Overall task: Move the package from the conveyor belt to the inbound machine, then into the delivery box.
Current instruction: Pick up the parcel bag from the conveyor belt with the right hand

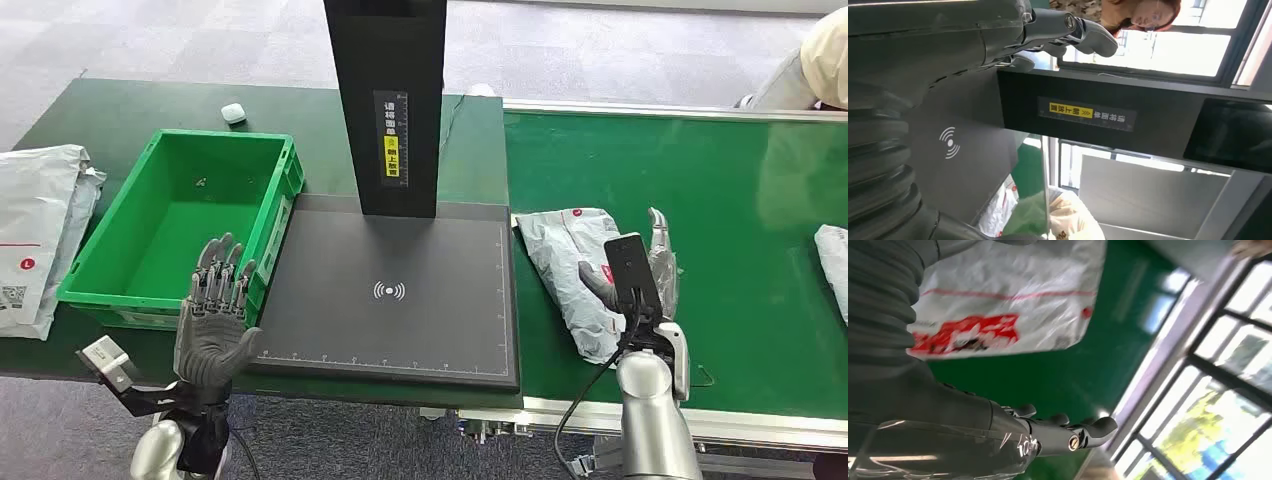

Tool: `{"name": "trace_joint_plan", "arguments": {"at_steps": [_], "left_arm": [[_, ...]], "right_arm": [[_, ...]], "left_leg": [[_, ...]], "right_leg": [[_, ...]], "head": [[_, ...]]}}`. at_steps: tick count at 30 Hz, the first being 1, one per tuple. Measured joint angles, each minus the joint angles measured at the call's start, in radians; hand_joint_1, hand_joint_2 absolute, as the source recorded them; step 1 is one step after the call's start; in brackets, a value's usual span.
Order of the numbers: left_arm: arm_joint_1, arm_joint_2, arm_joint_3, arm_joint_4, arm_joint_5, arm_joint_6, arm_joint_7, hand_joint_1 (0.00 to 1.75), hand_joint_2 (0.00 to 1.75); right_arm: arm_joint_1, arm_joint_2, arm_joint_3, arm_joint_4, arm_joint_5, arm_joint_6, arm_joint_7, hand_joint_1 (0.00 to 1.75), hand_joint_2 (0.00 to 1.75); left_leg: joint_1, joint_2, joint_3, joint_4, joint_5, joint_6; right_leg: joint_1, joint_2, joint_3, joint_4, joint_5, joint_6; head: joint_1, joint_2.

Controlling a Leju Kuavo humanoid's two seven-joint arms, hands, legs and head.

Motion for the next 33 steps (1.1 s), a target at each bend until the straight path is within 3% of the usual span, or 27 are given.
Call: {"name": "trace_joint_plan", "arguments": {"at_steps": [4, 8, 17, 23, 24, 27, 28, 33], "left_arm": [[0.000, 0.000, 0.000, 0.000, -0.003, 0.000, 0.014, 0.00, 1.75], [-0.001, 0.000, 0.000, 0.000, -0.007, -0.001, 0.024, 0.00, 1.75], [-0.015, 0.000, -0.003, 0.002, -0.008, -0.007, 0.040, 0.00, 1.75], [-0.034, 0.000, -0.003, 0.023, -0.009, -0.006, 0.045, 0.00, 1.75], [-0.039, 0.000, -0.003, 0.030, -0.009, -0.006, 0.045, 0.00, 1.75], [-0.054, 0.000, -0.003, 0.055, -0.006, -0.002, 0.044, 0.00, 1.75], [-0.057, 0.000, -0.003, 0.064, -0.005, 0.000, 0.042, 0.00, 1.75], [-0.059, 0.001, -0.002, 0.082, 0.004, 0.002, 0.038, 0.00, 1.75]], "right_arm": [[-0.011, -0.009, -0.002, 0.047, 0.174, 0.022, 0.186, 0.00, 1.75], [-0.021, -0.025, -0.008, 0.108, 0.248, 0.111, 0.272, 0.00, 1.75], [0.006, -0.030, 0.008, 0.168, 0.202, 0.333, 0.245, 0.00, 1.75], [0.001, -0.035, 0.051, 0.235, 0.197, 0.403, 0.228, 0.03, 1.75], [-0.003, -0.037, 0.057, 0.250, 0.193, 0.413, 0.220, 0.11, 1.75], [-0.025, -0.043, 0.071, 0.298, 0.179, 0.431, 0.193, 1.40, 1.75], [-0.034, -0.046, 0.076, 0.316, 0.176, 0.433, 0.185, 1.75, 1.75], [-0.081, -0.064, 0.095, 0.380, 0.165, 0.429, 0.161, 1.75, 1.75]], "left_leg": [[0.000, 0.000, 0.000, 0.000, 0.000, 0.000], [0.000, 0.000, 0.000, 0.000, 0.000, 0.000], [0.000, 0.000, 0.000, 0.000, 0.000, 0.000], [0.000, 0.000, 0.000, 0.000, 0.000, 0.000], [0.000, 0.000, 0.000, 0.000, 0.000, 0.000], [0.000, 0.001, 0.002, 0.000, 0.000, 0.000], [0.000, 0.002, 0.002, 0.000, 0.000, 0.000], [0.000, 0.005, 0.006, 0.000, -0.001, 0.000]], "right_leg": [[0.000, 0.000, 0.000, 0.000, 0.000, 0.000], [0.000, 0.000, 0.000, 0.000, 0.000, 0.000], [0.000, 0.000, 0.000, 0.000, 0.000, 0.000], [0.000, 0.000, 0.000, 0.000, 0.000, 0.000], [0.000, 0.000, 0.000, 0.000, 0.000, 0.000], [0.000, 0.001, 0.001, 0.000, 0.000, 0.000], [0.000, 0.002, 0.001, 0.000, 0.000, 0.000], [0.000, 0.004, 0.005, 0.000, 0.000, 0.000]], "head": [[0.000, 0.000], [0.000, 0.000], [0.000, 0.000], [0.000, 0.000], [0.000, 0.000], [0.000, 0.000], [0.000, 0.000], [0.000, 0.000]]}}
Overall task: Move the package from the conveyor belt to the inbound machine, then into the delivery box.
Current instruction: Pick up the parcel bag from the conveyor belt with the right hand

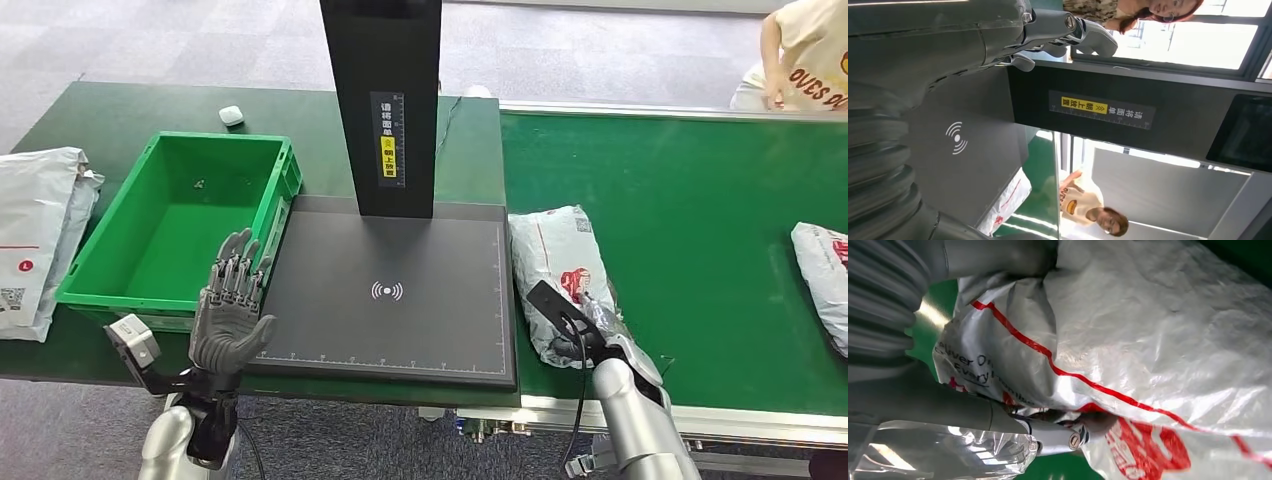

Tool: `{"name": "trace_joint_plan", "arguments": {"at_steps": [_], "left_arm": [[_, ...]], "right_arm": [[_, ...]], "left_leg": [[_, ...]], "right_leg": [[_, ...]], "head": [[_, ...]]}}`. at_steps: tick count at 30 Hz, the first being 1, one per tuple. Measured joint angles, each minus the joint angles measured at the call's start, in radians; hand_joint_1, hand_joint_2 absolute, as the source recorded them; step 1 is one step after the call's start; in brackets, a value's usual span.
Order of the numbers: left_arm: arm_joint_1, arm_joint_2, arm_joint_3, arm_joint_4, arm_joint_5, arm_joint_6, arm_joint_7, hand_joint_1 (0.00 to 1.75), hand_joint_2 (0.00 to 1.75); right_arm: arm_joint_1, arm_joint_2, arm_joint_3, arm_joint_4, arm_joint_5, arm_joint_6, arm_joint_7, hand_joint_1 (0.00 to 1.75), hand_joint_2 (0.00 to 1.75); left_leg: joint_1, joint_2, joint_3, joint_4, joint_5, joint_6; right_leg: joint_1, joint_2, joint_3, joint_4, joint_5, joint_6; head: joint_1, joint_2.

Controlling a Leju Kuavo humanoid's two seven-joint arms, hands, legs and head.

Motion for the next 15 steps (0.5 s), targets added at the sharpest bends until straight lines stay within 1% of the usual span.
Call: {"name": "trace_joint_plan", "arguments": {"at_steps": [8, 11, 15], "left_arm": [[0.013, 0.003, 0.006, 0.001, 0.004, 0.001, 0.000, 0.00, 1.75], [0.033, 0.005, 0.009, -0.006, 0.006, 0.007, 0.000, 0.00, 1.75], [0.068, 0.007, 0.015, -0.037, 0.008, 0.015, 0.000, 0.00, 1.75]], "right_arm": [[-0.030, -0.018, 0.031, 0.038, -0.034, -0.042, -0.013, 1.75, 1.75], [-0.019, -0.018, 0.035, 0.018, -0.065, -0.096, -0.019, 1.75, 1.75], [0.017, -0.012, 0.029, -0.069, -0.135, -0.192, -0.038, 1.75, 1.75]], "left_leg": [[0.000, 0.000, 0.004, 0.000, 0.000, 0.000], [0.000, -0.001, 0.003, 0.000, 0.000, 0.000], [0.000, -0.001, 0.000, 0.000, 0.000, 0.000]], "right_leg": [[0.000, 0.000, 0.005, 0.000, 0.000, 0.000], [0.000, -0.001, 0.004, 0.000, 0.000, 0.000], [0.000, -0.001, 0.001, 0.000, 0.000, 0.000]], "head": [[0.000, 0.000], [0.000, 0.000], [0.000, 0.000]]}}
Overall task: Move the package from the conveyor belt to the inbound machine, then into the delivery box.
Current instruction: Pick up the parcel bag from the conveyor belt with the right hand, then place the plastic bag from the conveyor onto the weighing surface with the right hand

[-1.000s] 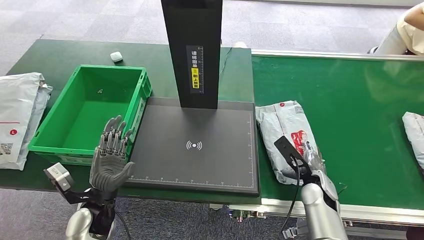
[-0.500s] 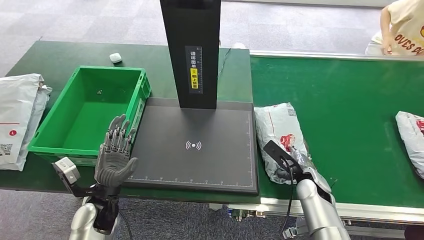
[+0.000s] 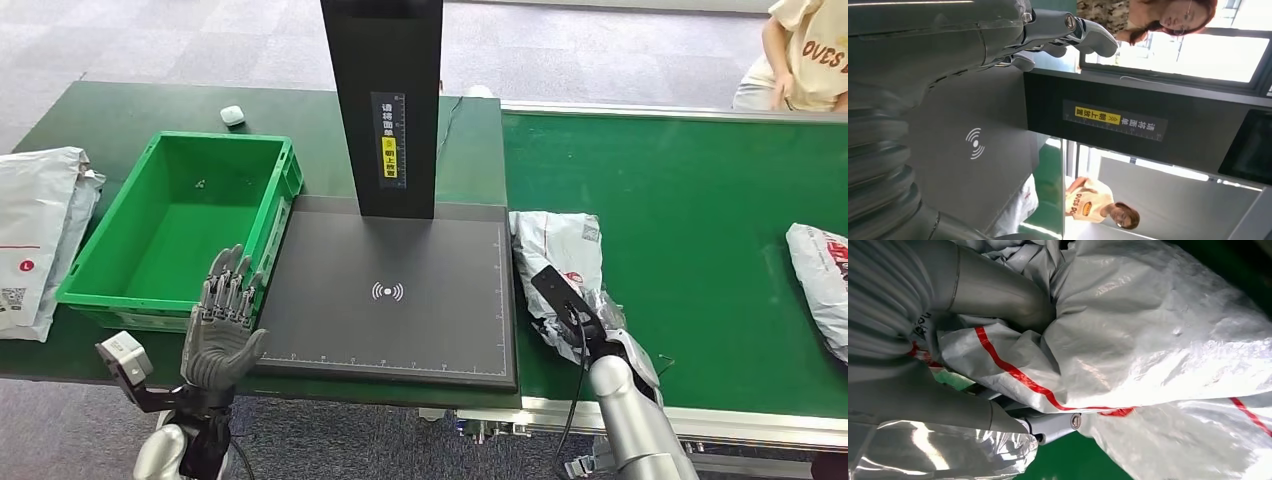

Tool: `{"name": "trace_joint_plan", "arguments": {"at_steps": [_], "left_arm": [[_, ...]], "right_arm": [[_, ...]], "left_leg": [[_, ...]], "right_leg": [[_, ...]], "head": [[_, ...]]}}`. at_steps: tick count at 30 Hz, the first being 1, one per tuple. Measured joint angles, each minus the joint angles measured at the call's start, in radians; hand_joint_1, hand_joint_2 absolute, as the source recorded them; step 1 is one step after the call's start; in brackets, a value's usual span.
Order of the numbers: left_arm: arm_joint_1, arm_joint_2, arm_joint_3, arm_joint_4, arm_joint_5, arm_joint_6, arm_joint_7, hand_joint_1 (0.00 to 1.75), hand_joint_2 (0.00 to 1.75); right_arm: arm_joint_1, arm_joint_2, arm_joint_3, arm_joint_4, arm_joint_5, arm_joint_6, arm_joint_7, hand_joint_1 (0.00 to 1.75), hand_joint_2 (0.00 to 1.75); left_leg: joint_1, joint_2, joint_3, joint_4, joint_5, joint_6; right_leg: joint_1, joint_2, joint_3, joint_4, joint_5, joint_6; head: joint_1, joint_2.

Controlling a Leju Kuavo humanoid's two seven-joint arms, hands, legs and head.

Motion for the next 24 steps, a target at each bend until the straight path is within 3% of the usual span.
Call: {"name": "trace_joint_plan", "arguments": {"at_steps": [3, 10, 14, 17, 21, 24], "left_arm": [[0.026, 0.000, 0.006, -0.033, 0.007, 0.014, 0.000, 0.00, 1.75], [0.041, 0.000, 0.011, -0.062, 0.013, 0.039, -0.022, 0.00, 1.75], [0.032, 0.000, 0.010, -0.061, 0.011, 0.045, -0.042, 0.00, 1.75], [0.015, 0.001, 0.009, -0.056, 0.010, 0.043, -0.056, 0.00, 1.75], [-0.015, 0.002, 0.008, -0.048, 0.014, 0.029, -0.075, 0.00, 1.75], [-0.035, 0.004, 0.008, -0.041, 0.017, 0.027, -0.084, 0.00, 1.75]], "right_arm": [[0.029, 0.014, -0.035, -0.111, -0.130, -0.121, -0.100, 1.75, 1.75], [0.076, 0.059, -0.141, -0.358, -0.472, -0.330, -0.486, 1.75, 1.75], [0.093, 0.080, -0.161, -0.478, -0.554, -0.377, -0.641, 1.75, 1.75], [0.086, 0.085, -0.134, -0.542, -0.496, -0.308, -0.660, 1.75, 1.75], [0.041, 0.062, -0.022, -0.562, -0.257, -0.146, -0.601, 1.75, 1.75], [0.001, 0.042, 0.079, -0.546, -0.121, -0.093, -0.567, 1.75, 1.75]], "left_leg": [[0.000, -0.001, -0.002, 0.000, 0.000, 0.000], [0.000, -0.001, -0.003, 0.000, 0.000, 0.000], [0.000, -0.001, -0.002, 0.000, 0.000, 0.000], [0.000, -0.001, -0.002, 0.000, 0.000, 0.000], [0.000, -0.001, -0.002, 0.000, 0.001, 0.000], [0.000, -0.001, -0.002, 0.000, 0.002, 0.000]], "right_leg": [[0.000, -0.001, -0.002, 0.000, 0.000, 0.000], [0.000, -0.001, -0.002, 0.000, 0.000, 0.000], [0.000, -0.001, -0.002, 0.000, 0.000, 0.000], [0.000, 0.000, -0.002, 0.000, 0.000, 0.000], [0.000, 0.000, -0.002, 0.000, 0.000, 0.000], [0.000, -0.001, -0.002, 0.000, 0.001, 0.000]], "head": [[0.000, 0.000], [0.000, 0.000], [0.000, 0.000], [0.000, 0.000], [0.000, 0.000], [0.000, 0.000]]}}
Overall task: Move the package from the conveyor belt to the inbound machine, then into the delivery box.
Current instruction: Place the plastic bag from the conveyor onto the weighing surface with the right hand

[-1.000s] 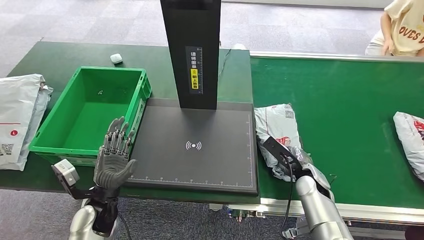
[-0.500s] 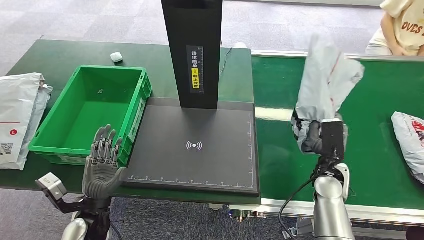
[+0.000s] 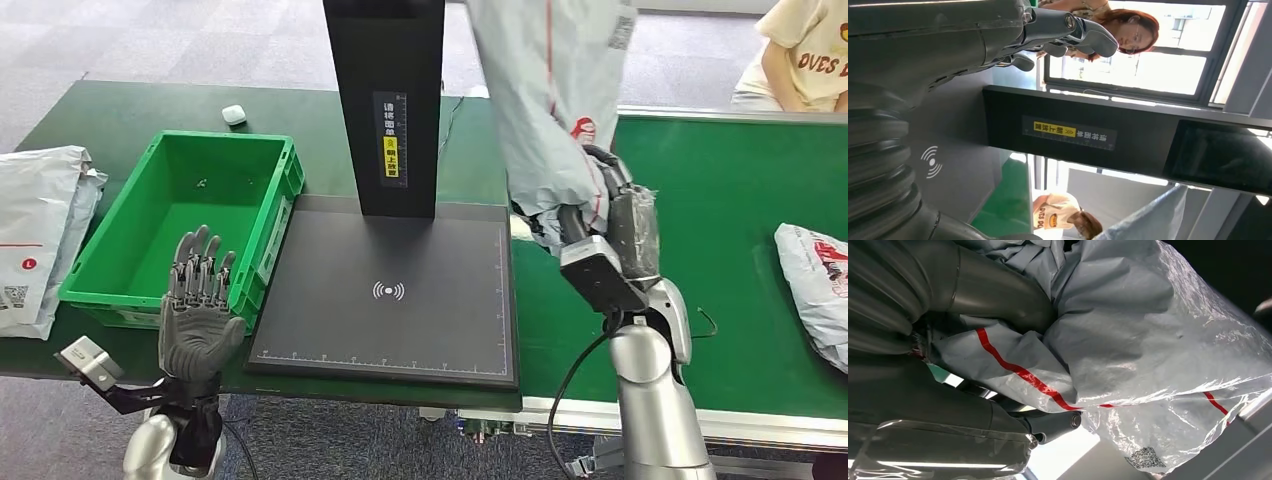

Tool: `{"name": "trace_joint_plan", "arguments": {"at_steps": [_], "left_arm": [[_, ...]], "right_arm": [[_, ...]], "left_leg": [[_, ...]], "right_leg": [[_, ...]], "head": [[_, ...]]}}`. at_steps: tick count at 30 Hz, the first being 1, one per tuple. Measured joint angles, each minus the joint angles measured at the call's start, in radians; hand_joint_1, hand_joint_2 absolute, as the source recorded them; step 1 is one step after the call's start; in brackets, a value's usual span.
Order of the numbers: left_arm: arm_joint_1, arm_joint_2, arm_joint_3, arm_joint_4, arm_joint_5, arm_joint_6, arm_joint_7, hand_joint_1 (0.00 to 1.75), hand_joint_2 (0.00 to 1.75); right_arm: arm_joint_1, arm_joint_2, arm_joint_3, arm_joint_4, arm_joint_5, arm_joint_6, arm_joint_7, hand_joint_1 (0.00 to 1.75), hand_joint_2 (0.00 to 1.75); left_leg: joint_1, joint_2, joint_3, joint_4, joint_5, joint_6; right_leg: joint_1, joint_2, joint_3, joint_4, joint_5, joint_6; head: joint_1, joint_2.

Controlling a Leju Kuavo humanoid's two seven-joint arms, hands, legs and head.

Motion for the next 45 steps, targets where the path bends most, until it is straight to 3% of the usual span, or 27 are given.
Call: {"name": "trace_joint_plan", "arguments": {"at_steps": [7, 10, 16, 21, 24, 30, 40, 41, 44, 45], "left_arm": [[-0.013, 0.005, 0.000, 0.011, 0.001, 0.000, -0.005, 0.00, 1.75], [-0.014, 0.009, 0.000, 0.013, 0.001, 0.002, -0.009, 0.00, 1.75], [-0.007, 0.025, 0.013, 0.010, 0.017, 0.017, -0.024, 0.00, 1.75], [0.011, 0.032, 0.035, -0.005, 0.021, 0.022, -0.023, 0.00, 1.75], [0.021, 0.032, 0.044, -0.015, 0.021, 0.028, -0.016, 0.00, 1.75], [0.027, 0.032, 0.051, -0.024, 0.023, 0.039, 0.005, 0.00, 1.75], [0.022, 0.033, 0.052, -0.027, 0.029, 0.046, 0.020, 0.00, 1.75], [0.021, 0.033, 0.052, -0.027, 0.030, 0.046, 0.021, 0.00, 1.75], [0.019, 0.034, 0.052, -0.027, 0.032, 0.047, 0.021, 0.00, 1.75], [0.019, 0.034, 0.052, -0.027, 0.033, 0.049, 0.021, 0.00, 1.75]], "right_arm": [[-0.037, -0.019, 0.093, 0.036, 0.030, -0.004, 0.006, 1.75, 1.75], [-0.054, -0.031, 0.121, 0.054, 0.068, 0.039, 0.009, 1.75, 1.75], [-0.241, -0.090, 0.330, 0.237, 0.130, 0.201, -0.010, 1.75, 1.75], [-0.407, -0.113, 0.572, 0.416, 0.085, 0.460, -0.001, 1.75, 1.75], [-0.450, -0.121, 0.707, 0.498, 0.059, 0.554, 0.011, 1.75, 1.75], [-0.486, -0.138, 0.894, 0.577, -0.007, 0.624, 0.063, 1.75, 1.75], [-0.561, -0.165, 1.046, 0.613, -0.088, 0.672, 0.121, 1.75, 1.75], [-0.567, -0.167, 1.057, 0.614, -0.092, 0.674, 0.123, 1.44, 1.75], [-0.578, -0.171, 1.078, 0.617, -0.100, 0.656, 0.131, 0.13, 1.75], [-0.579, -0.172, 1.082, 0.618, -0.105, 0.632, 0.133, 0.00, 1.75]], "left_leg": [[0.000, 0.000, -0.001, 0.000, -0.001, 0.001], [0.000, 0.000, -0.002, 0.000, -0.001, 0.001], [0.000, 0.000, -0.001, 0.000, 0.000, -0.001], [0.001, -0.002, -0.001, 0.000, 0.002, -0.001], [0.001, -0.003, -0.002, 0.000, 0.002, -0.001], [0.001, -0.003, -0.003, 0.000, 0.001, -0.001], [0.001, -0.003, 0.000, 0.000, 0.001, -0.001], [0.001, -0.003, 0.000, 0.000, 0.001, -0.001], [0.001, -0.003, 0.000, 0.000, 0.001, -0.001], [0.001, -0.003, 0.000, 0.000, 0.001, -0.001]], "right_leg": [[0.000, -0.001, 0.000, 0.000, 0.000, 0.000], [-0.001, 0.000, -0.001, 0.000, 0.000, 0.000], [0.000, 0.001, -0.001, 0.000, 0.001, 0.000], [0.001, -0.002, 0.000, 0.000, 0.001, 0.000], [0.001, -0.003, 0.000, 0.000, 0.001, 0.000], [0.000, -0.003, -0.001, 0.000, 0.001, 0.000], [0.000, -0.003, 0.001, 0.000, 0.001, 0.000], [0.000, -0.003, 0.001, 0.000, 0.001, 0.000], [0.000, -0.003, 0.001, 0.000, 0.001, 0.000], [0.000, -0.003, 0.001, 0.000, 0.001, 0.000]], "head": [[0.000, 0.000], [0.000, 0.000], [0.000, 0.000], [0.000, 0.000], [0.000, 0.000], [0.000, 0.000], [0.000, 0.000], [0.000, 0.000], [0.000, 0.000], [0.000, 0.000]]}}
